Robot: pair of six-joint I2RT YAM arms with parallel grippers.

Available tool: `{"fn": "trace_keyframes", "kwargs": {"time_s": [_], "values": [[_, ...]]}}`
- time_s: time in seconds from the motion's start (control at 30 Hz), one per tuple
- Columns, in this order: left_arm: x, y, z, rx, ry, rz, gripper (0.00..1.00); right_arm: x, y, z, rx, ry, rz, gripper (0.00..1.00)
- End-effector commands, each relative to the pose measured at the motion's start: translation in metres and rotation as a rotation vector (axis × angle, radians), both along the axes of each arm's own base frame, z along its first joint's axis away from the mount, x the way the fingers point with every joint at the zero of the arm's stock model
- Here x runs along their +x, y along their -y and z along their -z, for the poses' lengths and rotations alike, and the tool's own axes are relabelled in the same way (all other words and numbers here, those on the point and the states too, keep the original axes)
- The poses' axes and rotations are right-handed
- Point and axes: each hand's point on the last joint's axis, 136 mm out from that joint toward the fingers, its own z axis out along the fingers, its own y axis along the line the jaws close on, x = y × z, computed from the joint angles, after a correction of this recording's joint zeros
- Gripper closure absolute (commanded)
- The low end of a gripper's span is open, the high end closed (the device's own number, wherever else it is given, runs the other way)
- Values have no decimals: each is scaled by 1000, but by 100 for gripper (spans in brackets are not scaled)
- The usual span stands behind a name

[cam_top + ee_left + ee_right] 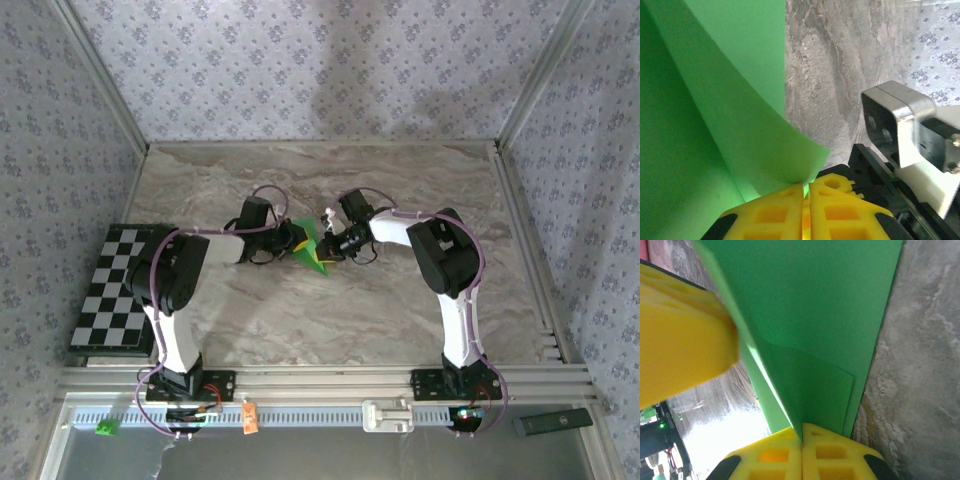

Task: Fold a paper plane with a square sheet of paper (pick it up from the middle)
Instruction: Fourth fold the wing at the center of the table.

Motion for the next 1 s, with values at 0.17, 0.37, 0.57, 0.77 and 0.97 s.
{"fn": "trace_keyframes", "kwargs": {"time_s": [0.17, 0.37, 0.57, 0.77, 0.97], "values": [[9, 11, -3, -12, 15, 31, 90, -5, 19, 31, -103, -75, 46, 85], [9, 14, 1, -14, 4, 44, 90, -5, 23, 34, -111, -89, 59, 84], [9, 16, 4, -4, -5, 54, 90, -4, 27, 38, -135, -94, 72, 83], [10, 18, 3, -2, -3, 63, 90, -4, 30, 42, -139, -113, 90, 88], [18, 7, -13, -6, 43, 13, 89, -3, 30, 40, -101, -128, 101, 94]]}}
